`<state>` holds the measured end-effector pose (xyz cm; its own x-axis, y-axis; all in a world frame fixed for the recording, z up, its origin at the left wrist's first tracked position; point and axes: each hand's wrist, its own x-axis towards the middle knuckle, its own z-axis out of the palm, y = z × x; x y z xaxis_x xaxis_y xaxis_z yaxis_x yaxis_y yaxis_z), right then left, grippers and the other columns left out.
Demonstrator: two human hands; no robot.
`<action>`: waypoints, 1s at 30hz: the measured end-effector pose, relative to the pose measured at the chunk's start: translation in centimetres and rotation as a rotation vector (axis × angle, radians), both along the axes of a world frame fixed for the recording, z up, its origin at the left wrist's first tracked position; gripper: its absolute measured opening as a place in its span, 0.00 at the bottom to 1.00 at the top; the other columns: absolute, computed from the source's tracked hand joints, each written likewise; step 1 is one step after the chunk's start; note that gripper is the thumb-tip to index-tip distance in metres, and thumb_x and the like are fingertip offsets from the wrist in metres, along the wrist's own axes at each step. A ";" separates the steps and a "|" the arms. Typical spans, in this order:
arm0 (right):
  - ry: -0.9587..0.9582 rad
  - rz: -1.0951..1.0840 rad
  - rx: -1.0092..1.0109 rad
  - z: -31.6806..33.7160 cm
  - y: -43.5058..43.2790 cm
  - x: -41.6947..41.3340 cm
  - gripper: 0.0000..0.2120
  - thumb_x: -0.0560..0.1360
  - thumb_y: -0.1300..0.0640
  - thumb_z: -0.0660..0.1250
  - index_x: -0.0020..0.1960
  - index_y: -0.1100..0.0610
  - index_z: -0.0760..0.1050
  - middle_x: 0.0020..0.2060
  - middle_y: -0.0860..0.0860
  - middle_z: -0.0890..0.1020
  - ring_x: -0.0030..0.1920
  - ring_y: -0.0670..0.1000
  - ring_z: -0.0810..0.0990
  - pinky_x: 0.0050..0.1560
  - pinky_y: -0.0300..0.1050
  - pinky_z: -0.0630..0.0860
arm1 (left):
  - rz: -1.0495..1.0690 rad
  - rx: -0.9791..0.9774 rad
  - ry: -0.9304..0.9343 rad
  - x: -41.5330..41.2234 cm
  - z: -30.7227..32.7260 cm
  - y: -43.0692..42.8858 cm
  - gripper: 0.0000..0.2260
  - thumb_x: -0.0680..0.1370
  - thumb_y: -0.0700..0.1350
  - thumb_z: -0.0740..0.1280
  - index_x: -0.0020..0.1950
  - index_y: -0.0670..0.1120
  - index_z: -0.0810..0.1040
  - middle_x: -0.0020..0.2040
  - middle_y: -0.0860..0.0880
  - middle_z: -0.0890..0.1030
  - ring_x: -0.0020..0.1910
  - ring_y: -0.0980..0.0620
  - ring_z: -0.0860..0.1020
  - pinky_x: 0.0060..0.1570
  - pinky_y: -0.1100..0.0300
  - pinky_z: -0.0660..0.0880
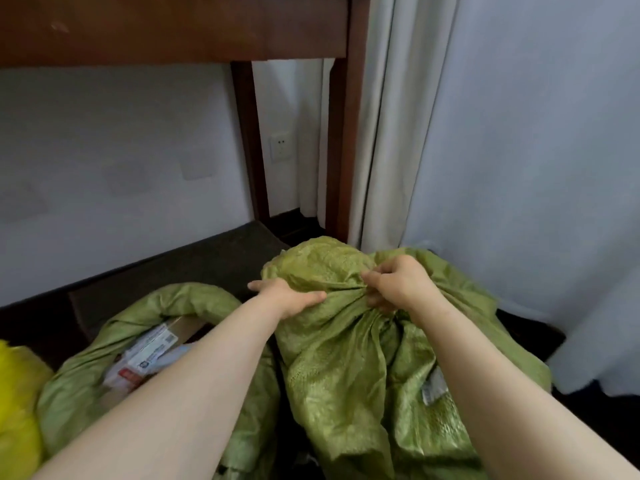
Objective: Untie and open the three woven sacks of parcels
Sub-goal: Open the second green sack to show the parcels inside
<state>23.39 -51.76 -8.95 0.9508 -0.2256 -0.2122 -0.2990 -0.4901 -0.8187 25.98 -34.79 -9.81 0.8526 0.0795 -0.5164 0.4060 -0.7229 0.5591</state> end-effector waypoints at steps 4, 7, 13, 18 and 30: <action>0.113 -0.085 0.396 1.2 -0.6 -1.1 0.34 0.66 0.35 0.69 0.60 0.58 0.72 0.49 0.56 0.81 0.47 0.57 0.83 0.45 0.50 0.81 | 0.010 -0.073 -0.462 0.1 1.0 -2.3 0.17 0.72 0.43 0.71 0.60 0.44 0.77 0.58 0.48 0.78 0.58 0.45 0.76 0.59 0.53 0.74; 0.118 -0.048 0.648 2.8 -1.3 -0.7 0.40 0.56 0.31 0.71 0.60 0.54 0.71 0.55 0.57 0.78 0.55 0.61 0.79 0.54 0.61 0.76 | -0.284 -0.316 -0.596 -1.2 3.9 -5.9 0.17 0.74 0.33 0.64 0.61 0.46 0.78 0.53 0.48 0.80 0.54 0.50 0.78 0.53 0.60 0.75; 0.048 -0.430 0.990 2.3 -5.6 0.4 0.11 0.79 0.60 0.60 0.57 0.64 0.75 0.38 0.61 0.83 0.35 0.58 0.83 0.37 0.55 0.80 | -0.245 -0.647 -0.465 -2.3 5.2 -9.6 0.10 0.76 0.37 0.60 0.43 0.49 0.77 0.45 0.47 0.81 0.45 0.51 0.80 0.48 0.58 0.78; 0.031 -0.582 0.975 1.3 -9.9 -0.5 0.15 0.80 0.62 0.58 0.65 0.61 0.70 0.47 0.59 0.80 0.41 0.57 0.80 0.33 0.56 0.75 | -0.471 0.137 -0.386 -1.9 4.0 -8.4 0.51 0.65 0.61 0.73 0.77 0.52 0.45 0.77 0.44 0.50 0.76 0.40 0.47 0.73 0.43 0.52; -0.397 -0.515 -0.685 2.2 -13.9 -2.9 0.29 0.73 0.51 0.68 0.70 0.57 0.63 0.70 0.59 0.63 0.69 0.61 0.62 0.68 0.56 0.61 | -0.461 0.039 -0.446 -1.8 -1.0 -12.2 0.45 0.74 0.32 0.61 0.74 0.60 0.35 0.64 0.46 0.74 0.46 0.47 0.79 0.48 0.51 0.79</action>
